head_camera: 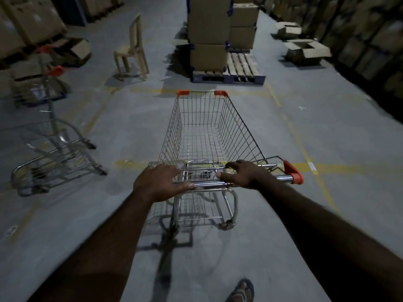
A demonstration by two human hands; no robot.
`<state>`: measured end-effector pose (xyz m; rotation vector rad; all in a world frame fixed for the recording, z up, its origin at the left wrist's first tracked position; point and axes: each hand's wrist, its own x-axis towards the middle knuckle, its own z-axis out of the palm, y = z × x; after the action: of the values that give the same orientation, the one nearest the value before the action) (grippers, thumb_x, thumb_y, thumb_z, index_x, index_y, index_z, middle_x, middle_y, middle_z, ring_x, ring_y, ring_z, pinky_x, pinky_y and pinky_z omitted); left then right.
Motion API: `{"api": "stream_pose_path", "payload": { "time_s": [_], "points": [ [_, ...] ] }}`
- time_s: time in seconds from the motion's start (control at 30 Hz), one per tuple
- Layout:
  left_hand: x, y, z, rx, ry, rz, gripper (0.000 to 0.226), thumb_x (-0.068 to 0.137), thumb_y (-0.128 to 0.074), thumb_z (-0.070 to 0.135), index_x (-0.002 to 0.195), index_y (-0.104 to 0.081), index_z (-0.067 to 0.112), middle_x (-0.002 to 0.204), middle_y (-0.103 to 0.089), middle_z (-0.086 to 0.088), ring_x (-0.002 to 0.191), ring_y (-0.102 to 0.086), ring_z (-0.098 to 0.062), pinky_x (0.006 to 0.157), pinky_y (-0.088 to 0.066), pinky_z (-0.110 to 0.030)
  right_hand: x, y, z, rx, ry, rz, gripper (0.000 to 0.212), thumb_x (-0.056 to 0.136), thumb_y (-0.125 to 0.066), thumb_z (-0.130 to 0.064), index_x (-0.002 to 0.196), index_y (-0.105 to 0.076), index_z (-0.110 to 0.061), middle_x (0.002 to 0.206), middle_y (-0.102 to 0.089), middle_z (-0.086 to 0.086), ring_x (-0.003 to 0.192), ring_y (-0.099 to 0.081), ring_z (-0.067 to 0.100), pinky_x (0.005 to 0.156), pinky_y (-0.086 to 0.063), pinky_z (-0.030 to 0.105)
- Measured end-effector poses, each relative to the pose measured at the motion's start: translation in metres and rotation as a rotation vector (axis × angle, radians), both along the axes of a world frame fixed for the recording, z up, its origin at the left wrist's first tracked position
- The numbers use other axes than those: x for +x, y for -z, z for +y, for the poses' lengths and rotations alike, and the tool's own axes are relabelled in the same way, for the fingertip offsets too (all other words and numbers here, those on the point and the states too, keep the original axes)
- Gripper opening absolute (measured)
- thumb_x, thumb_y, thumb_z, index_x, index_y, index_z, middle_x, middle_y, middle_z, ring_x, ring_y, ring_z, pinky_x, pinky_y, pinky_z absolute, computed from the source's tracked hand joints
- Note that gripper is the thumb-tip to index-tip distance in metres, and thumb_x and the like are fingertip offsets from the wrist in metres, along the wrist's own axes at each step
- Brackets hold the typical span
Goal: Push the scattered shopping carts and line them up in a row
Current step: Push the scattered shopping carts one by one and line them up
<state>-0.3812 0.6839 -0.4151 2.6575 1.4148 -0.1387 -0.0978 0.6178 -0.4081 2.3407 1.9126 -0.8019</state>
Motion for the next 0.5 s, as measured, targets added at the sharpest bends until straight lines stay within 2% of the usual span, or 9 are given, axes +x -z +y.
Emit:
{"api": "stream_pose_path", "payload": {
  "time_s": [0.17,0.23,0.33,0.5],
  "points": [
    [0.058,-0.002,0.018,0.002,0.083,-0.049,0.088,0.078,-0.033,0.093,0.145,-0.047,0.038,0.147,-0.055,0.007,0.134,-0.05,-0.019,0.106,-0.038,-0.039,0.051,0.002,-0.004,-0.001,0.091,-0.006,0.12,0.059,-0.025,-0.107,0.153,-0.041,-0.034,0.159,-0.04,0.009,0.145,-0.037,0.031,0.116,-0.032,0.054],
    [0.079,-0.002,0.026,0.008,0.126,-0.054,0.089,0.077,-0.031,0.094,0.146,-0.044,0.04,0.146,-0.056,0.007,0.133,-0.052,-0.019,0.105,-0.04,-0.039,0.07,0.003,-0.006,-0.006,0.124,-0.007,0.114,0.064,-0.03,-0.103,0.153,-0.04,-0.033,0.16,-0.038,0.008,0.147,-0.035,0.03,0.117,-0.031,0.054],
    [0.111,0.002,0.039,0.011,0.165,-0.034,0.094,0.074,-0.026,0.098,0.145,-0.045,0.04,0.143,-0.058,0.007,0.13,-0.054,-0.02,0.102,-0.043,-0.04,0.099,0.004,-0.009,-0.003,0.166,0.001,0.115,0.062,-0.029,-0.104,0.153,-0.042,-0.033,0.16,-0.038,0.007,0.147,-0.036,0.029,0.117,-0.031,0.054],
    [0.165,0.008,0.058,0.018,0.233,-0.003,0.103,0.069,-0.016,0.102,0.146,-0.045,0.039,0.144,-0.057,0.009,0.131,-0.053,-0.018,0.103,-0.043,-0.041,0.146,0.006,-0.01,-0.009,0.213,-0.013,0.101,0.075,-0.035,-0.096,0.153,-0.041,-0.032,0.162,-0.036,0.007,0.148,-0.033,0.03,0.117,-0.029,0.053]
  ]
}}
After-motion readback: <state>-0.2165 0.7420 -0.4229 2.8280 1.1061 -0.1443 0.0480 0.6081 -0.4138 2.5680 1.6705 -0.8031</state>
